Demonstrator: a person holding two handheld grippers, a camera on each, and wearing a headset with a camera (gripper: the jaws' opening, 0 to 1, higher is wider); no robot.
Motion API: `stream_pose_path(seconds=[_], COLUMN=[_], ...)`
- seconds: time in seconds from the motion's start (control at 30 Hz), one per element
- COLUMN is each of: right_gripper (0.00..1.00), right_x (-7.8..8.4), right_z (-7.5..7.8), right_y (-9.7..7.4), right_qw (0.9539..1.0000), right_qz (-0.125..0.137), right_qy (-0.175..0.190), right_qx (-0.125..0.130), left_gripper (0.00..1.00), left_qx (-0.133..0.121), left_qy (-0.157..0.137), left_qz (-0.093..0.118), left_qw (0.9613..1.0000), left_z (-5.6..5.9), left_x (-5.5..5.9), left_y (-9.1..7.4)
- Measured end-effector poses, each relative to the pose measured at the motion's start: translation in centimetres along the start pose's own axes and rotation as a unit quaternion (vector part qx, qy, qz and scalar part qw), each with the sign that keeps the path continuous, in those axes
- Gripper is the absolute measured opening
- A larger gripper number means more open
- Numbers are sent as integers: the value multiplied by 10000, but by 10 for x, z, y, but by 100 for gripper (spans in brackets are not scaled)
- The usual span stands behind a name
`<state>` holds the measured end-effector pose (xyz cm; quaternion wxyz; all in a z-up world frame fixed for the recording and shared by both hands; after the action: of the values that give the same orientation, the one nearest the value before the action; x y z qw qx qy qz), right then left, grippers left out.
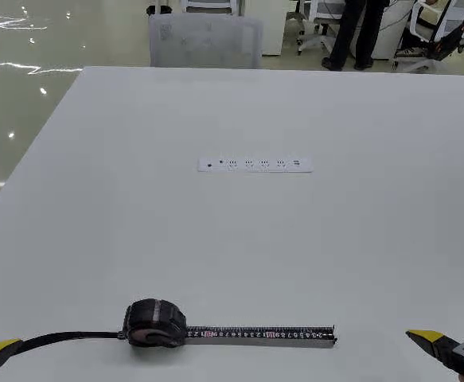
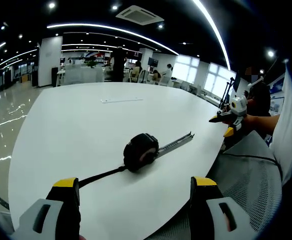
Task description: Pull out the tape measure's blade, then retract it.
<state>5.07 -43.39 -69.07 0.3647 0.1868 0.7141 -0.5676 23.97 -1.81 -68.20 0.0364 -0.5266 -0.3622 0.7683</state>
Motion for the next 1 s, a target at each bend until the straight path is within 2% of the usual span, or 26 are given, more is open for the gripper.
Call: stream_pose_path(seconds=[0.33, 0.37, 0.4, 0.43, 1.0], right_gripper=[90, 90, 90, 90, 90], right_x=[1, 2, 2, 2, 1], right_z=[-1, -1, -1, -1, -3], right_y=[1, 2, 2, 2, 5], right_qw=[10000, 10000, 10000, 10000, 9999], right_qz=[1, 5, 6, 11, 18], right_qy=[34, 45, 45, 44, 47], right_qx=[-21, -27, -27, -31, -112], left_gripper=[88, 88, 88, 88, 88], left_qx=[32, 54, 184, 177, 401], left_qy=[-26, -65, -185, -173, -89], left_qz=[88, 104, 124, 149, 81], left_qw=[10000, 9999, 9996, 9996, 9991], left_z=[5, 5, 9, 9, 30], left_x=[-8, -9, -10, -11, -25], left_y=[5, 6, 8, 8, 29])
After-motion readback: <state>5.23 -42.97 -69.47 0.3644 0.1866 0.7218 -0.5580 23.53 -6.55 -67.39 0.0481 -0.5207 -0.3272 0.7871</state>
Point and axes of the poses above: the centre of the closed fingertips' face, and the gripper's own axes: y roughly forward along the fingers, z roughly to its right, x roughly out of its underside, the point moved 6 cm from there along -y, roughly backward along the fingers, and after that the axes turned 4 degrees about -z, right-handed, at the moved point
